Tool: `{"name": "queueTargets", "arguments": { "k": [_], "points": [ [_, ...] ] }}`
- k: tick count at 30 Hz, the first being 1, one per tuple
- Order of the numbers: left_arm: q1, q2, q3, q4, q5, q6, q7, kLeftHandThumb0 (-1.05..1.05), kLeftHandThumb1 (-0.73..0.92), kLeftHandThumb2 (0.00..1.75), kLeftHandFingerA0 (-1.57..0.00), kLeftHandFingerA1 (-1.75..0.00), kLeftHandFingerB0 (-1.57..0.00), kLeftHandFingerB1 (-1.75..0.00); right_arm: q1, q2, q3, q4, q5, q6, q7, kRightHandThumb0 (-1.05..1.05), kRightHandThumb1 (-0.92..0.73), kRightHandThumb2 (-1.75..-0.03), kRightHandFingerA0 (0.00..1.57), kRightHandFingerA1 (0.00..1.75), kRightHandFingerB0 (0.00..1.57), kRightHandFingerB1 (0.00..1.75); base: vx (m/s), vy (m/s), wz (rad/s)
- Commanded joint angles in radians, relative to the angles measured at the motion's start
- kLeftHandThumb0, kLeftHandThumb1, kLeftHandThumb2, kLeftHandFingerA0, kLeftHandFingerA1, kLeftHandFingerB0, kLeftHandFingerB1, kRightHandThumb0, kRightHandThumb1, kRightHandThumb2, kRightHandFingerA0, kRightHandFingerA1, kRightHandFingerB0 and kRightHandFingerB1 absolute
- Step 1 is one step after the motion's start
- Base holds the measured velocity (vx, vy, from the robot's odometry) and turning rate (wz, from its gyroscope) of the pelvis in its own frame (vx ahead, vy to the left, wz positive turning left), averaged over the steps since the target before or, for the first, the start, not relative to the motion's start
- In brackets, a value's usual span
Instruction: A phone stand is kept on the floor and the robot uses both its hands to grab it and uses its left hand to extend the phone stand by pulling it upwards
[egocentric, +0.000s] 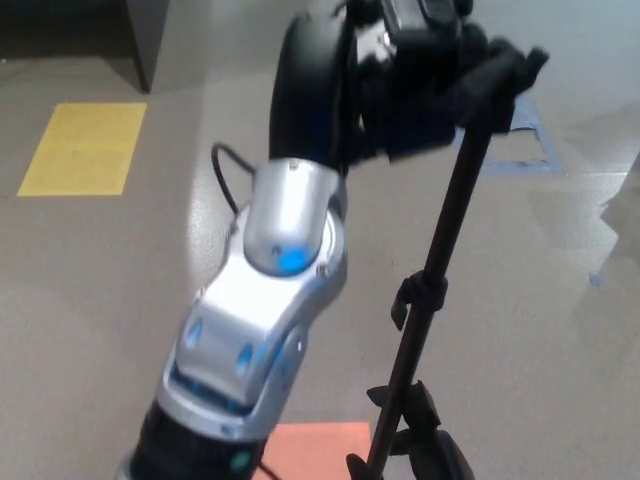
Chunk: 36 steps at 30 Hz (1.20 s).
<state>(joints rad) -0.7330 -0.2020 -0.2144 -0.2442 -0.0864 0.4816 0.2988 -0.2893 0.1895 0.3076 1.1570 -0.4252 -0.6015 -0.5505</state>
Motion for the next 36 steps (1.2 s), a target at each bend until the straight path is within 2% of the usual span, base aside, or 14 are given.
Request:
{"name": "queueTargets", "arguments": {
  "k": [1, 3, 4, 5, 6, 7, 8, 9, 11, 16, 17, 23, 35, 36],
  "points": [
    [-0.694, 0.010, 0.233, 0.153, -0.071, -0.088, 0.045, -0.29, 0.65, 0.61, -0.97, -1.75, -0.72, -1.75, -0.022, -0.015, -0.035, 0.032, 0.033, -0.136, -0.018, -0.80, -0.60, -1.03, 1.43, 1.33, 1.33, 1.20, 0.00, 0.000, 0.00],
    [-0.727, 0.024, 0.239, 0.187, -0.072, -0.105, 0.039, -0.28, 0.64, 0.62, -1.01, -1.75, -0.71, -1.75, -0.036, -0.009, -0.040, 0.036, 0.038, -0.136, -0.017, -0.89, -0.63, -1.01, 1.39, 1.31, 1.25, 1.16, 0.00, 0.000, 0.00],
    [-0.783, 0.038, 0.251, 0.234, -0.072, -0.119, 0.044, -0.28, 0.65, 0.62, -1.02, -1.75, -0.71, -1.75, -0.043, -0.006, -0.047, 0.036, 0.048, -0.136, -0.004, -0.87, -0.66, -0.84, 1.32, 1.23, 1.28, 1.09, 0.00, 0.000, 0.00],
    [-0.809, 0.043, 0.257, 0.256, -0.073, -0.124, 0.047, -0.28, 0.66, 0.62, -1.02, -1.75, -0.71, -1.75, -0.043, -0.007, -0.051, 0.035, 0.052, -0.138, 0.003, -0.40, -0.40, -1.03, 1.34, 1.25, 1.39, 1.22, 0.00, 0.000, 0.00],
    [-0.818, 0.043, 0.259, 0.265, -0.075, -0.126, 0.047, -0.28, 0.66, 0.62, -1.02, -1.75, -0.71, -1.75, -0.040, -0.008, -0.052, 0.034, 0.053, -0.139, 0.005, -0.40, -0.40, -1.03, 1.34, 1.25, 1.39, 1.22, 0.00, 0.000, 0.00],
    [-0.840, 0.051, 0.263, 0.285, -0.079, -0.133, 0.040, -0.27, 0.66, 0.63, -1.01, -1.75, -0.75, -1.75, -0.040, -0.013, -0.053, 0.033, 0.053, -0.138, 0.007, -0.80, -0.61, -1.04, 1.45, 1.34, 1.32, 1.21, 0.00, 0.000, 0.00],
    [-0.858, 0.057, 0.267, 0.302, -0.079, -0.141, 0.037, -0.28, 0.66, 0.63, -1.00, -1.75, -0.75, -1.75, -0.040, -0.017, -0.053, 0.034, 0.052, -0.141, 0.007, -0.86, -0.76, -0.72, 1.35, 1.30, 1.35, 1.25, 0.00, 0.000, 0.00],
    [-0.880, 0.065, 0.270, 0.325, -0.077, -0.155, 0.035, -0.27, 0.65, 0.63, -1.00, -1.75, -0.76, -1.75, -0.040, -0.022, -0.053, 0.036, 0.048, -0.143, 0.004, -0.53, -0.51, -1.08, 1.47, 1.36, 1.48, 1.35, 0.00, 0.000, 0.00],
    [-0.924, 0.084, 0.279, 0.370, -0.077, -0.171, 0.031, -0.26, 0.62, 0.65, -0.99, -1.75, -0.75, -1.75, -0.037, -0.026, -0.048, 0.034, 0.038, -0.131, -0.005, -0.59, -0.55, -1.11, 1.52, 1.41, 1.54, 1.41, 0.00, 0.000, 0.00],
    [-0.978, 0.105, 0.305, 0.435, -0.093, -0.184, 0.018, -0.25, 0.62, 0.68, -0.99, -1.75, -0.69, -1.75, -0.014, -0.035, -0.050, 0.034, 0.037, -0.134, -0.003, -0.57, -0.53, -1.10, 1.50, 1.40, 1.52, 1.39, 0.00, 0.000, 0.00],
    [-0.984, 0.105, 0.312, 0.440, -0.095, -0.187, 0.024, -0.25, 0.59, 0.70, -0.99, -1.75, -0.75, -1.75, -0.005, -0.037, -0.048, 0.034, 0.035, -0.136, -0.004, -0.55, -0.52, -1.10, 1.48, 1.38, 1.51, 1.37, 0.00, 0.000, 0.00],
    [-0.999, 0.112, 0.338, 0.434, -0.091, -0.171, 0.068, -0.27, 0.64, 0.61, -0.99, -1.75, -0.71, -1.73, 0.015, -0.033, -0.039, 0.042, 0.022, -0.129, -0.013, -0.55, -0.52, -1.10, 1.47, 1.37, 1.50, 1.37, 0.00, 0.000, 0.00],
    [-0.918, 0.104, 0.343, 0.379, -0.062, -0.181, 0.052, -0.21, 0.62, 0.66, -0.99, -1.75, -0.77, -1.75, 0.040, -0.034, -0.039, 0.048, 0.014, -0.136, -0.022, -0.53, -0.49, -1.08, 1.44, 1.36, 1.49, 1.35, 0.00, 0.000, 0.00],
    [-0.916, 0.102, 0.347, 0.376, -0.065, -0.175, 0.051, -0.22, 0.62, 0.66, -0.99, -1.75, -0.77, -1.75, 0.040, -0.034, -0.041, 0.049, 0.014, -0.138, -0.022, -0.91, -0.73, -0.77, 1.33, 1.34, 1.32, 1.24, 0.00, 0.000, 0.00]
  ]
}}
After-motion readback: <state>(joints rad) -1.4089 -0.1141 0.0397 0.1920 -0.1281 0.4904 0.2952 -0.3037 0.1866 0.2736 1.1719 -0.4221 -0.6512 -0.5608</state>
